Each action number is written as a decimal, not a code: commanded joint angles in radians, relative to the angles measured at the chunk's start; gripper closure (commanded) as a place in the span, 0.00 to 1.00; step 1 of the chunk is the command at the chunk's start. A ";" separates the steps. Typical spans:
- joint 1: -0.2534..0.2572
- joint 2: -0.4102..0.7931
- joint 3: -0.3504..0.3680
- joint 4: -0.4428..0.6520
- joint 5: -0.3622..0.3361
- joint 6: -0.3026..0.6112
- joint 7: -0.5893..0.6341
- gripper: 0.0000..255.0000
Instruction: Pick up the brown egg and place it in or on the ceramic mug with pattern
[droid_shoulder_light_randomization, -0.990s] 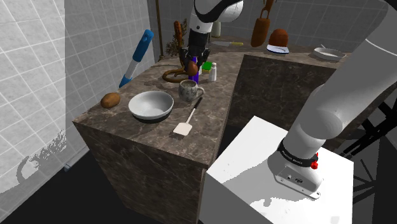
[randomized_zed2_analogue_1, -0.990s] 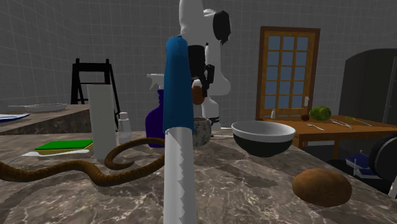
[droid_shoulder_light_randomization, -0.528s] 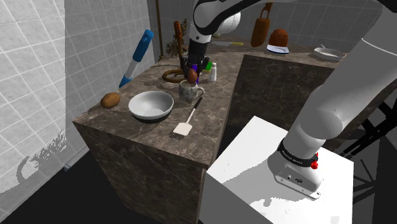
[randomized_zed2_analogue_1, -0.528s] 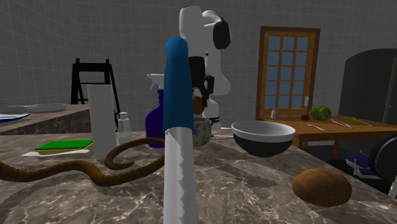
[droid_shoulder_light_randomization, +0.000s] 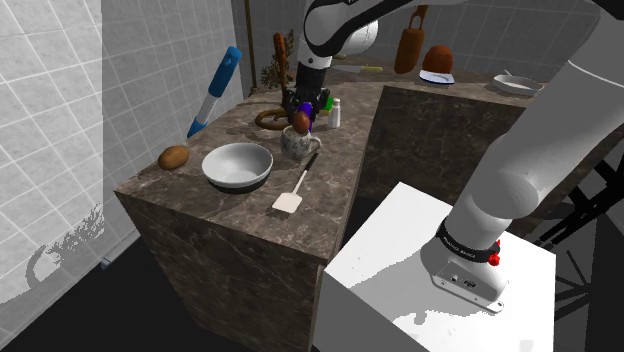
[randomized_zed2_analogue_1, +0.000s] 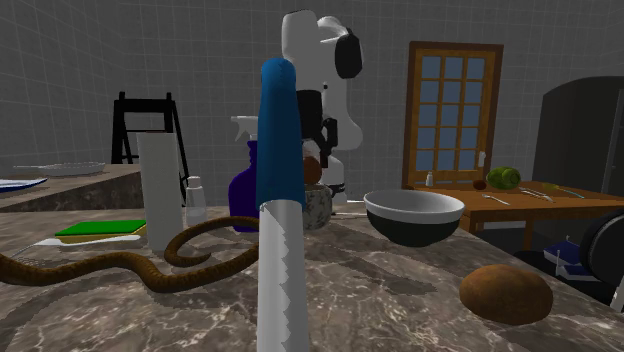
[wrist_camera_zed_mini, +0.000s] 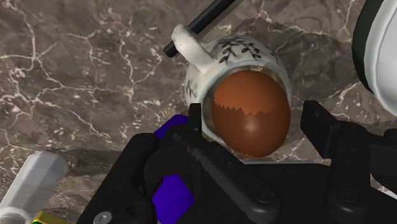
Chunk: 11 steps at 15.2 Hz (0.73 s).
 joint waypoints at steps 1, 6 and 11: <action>0.000 0.000 0.000 0.000 0.000 0.000 0.000 0.00; -0.002 -0.018 -0.002 0.015 -0.002 -0.034 0.001 0.00; -0.006 -0.063 -0.009 0.065 -0.007 -0.128 0.003 0.00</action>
